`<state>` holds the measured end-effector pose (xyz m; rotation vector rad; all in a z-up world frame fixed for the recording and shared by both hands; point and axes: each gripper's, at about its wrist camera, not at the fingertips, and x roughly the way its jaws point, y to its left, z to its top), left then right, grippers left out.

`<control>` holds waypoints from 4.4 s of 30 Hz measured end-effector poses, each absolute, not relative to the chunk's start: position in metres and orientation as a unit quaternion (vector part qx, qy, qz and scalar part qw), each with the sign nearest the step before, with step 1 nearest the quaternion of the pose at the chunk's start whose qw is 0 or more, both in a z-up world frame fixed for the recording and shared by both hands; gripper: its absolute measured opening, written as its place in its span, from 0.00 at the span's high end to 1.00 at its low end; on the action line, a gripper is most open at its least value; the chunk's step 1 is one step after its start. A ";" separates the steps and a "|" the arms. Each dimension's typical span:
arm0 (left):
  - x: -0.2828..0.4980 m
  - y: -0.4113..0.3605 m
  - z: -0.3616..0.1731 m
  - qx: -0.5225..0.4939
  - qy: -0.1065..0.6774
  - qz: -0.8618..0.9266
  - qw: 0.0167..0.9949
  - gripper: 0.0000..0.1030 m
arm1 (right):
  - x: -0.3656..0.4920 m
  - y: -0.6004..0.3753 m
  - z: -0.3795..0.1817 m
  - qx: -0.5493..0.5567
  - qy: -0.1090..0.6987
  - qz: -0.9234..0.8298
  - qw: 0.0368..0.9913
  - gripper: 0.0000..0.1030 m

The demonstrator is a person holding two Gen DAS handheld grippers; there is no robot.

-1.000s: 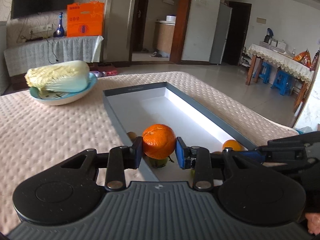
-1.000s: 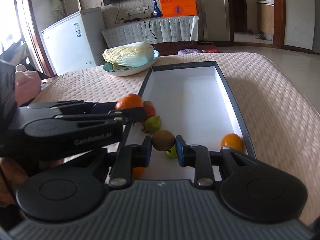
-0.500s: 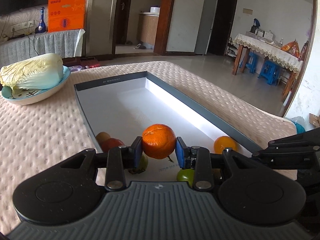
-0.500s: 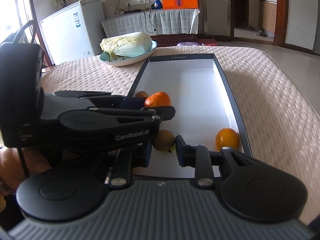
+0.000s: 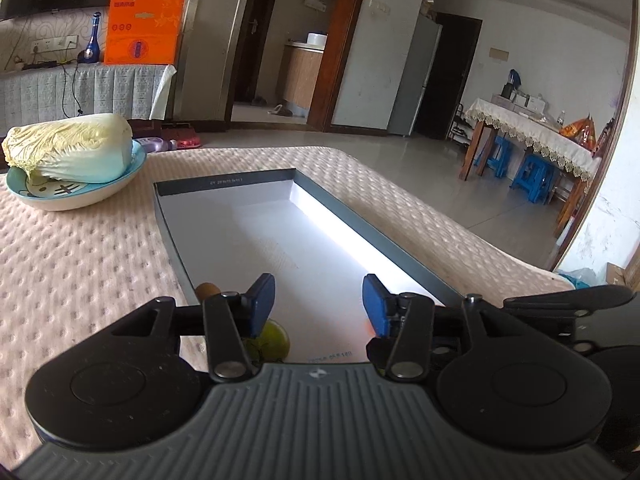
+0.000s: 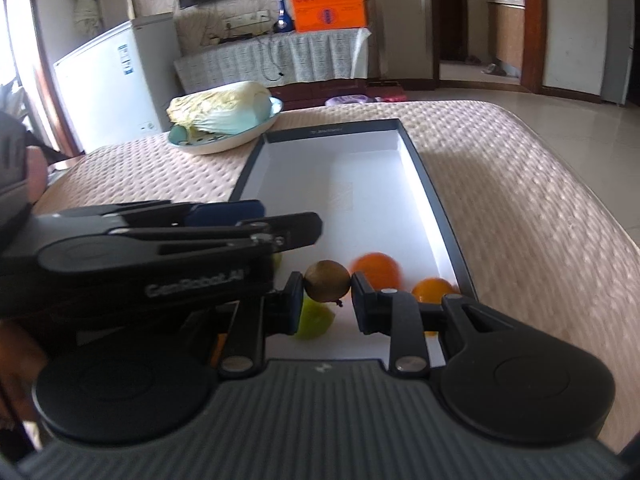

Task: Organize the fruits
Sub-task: 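Lower both fruits into the grey box and open both grippers, then move both grippers back toward the remaining fruits, then grasp the red apple with the left gripper, then grasp the small orange tangerine with the right gripper while the left holds the apple, then carry the red apple and the tangerine over the grey box with both grippers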

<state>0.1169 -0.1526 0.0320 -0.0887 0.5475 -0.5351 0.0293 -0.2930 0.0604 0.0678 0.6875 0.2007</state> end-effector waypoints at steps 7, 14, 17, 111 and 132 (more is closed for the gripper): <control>0.118 -0.141 0.037 -0.071 0.267 -0.251 0.928 0.47 | 0.034 -0.282 0.063 0.025 0.318 0.069 0.945 0.67; 0.113 -0.128 0.045 -0.077 0.257 -0.235 0.934 0.47 | 0.036 -0.273 0.065 0.028 0.300 0.073 0.951 0.67; 0.112 -0.121 0.048 -0.085 0.255 -0.229 0.936 0.46 | 0.038 -0.267 0.067 0.032 0.296 0.075 0.952 0.67; -0.023 0.130 0.020 -0.153 0.333 0.216 0.905 0.60 | 0.066 0.008 0.035 0.033 0.331 0.408 0.850 0.47; -0.010 0.127 0.018 -0.141 0.331 0.204 0.910 0.62 | 0.062 0.006 0.041 -0.015 0.319 0.400 0.859 0.61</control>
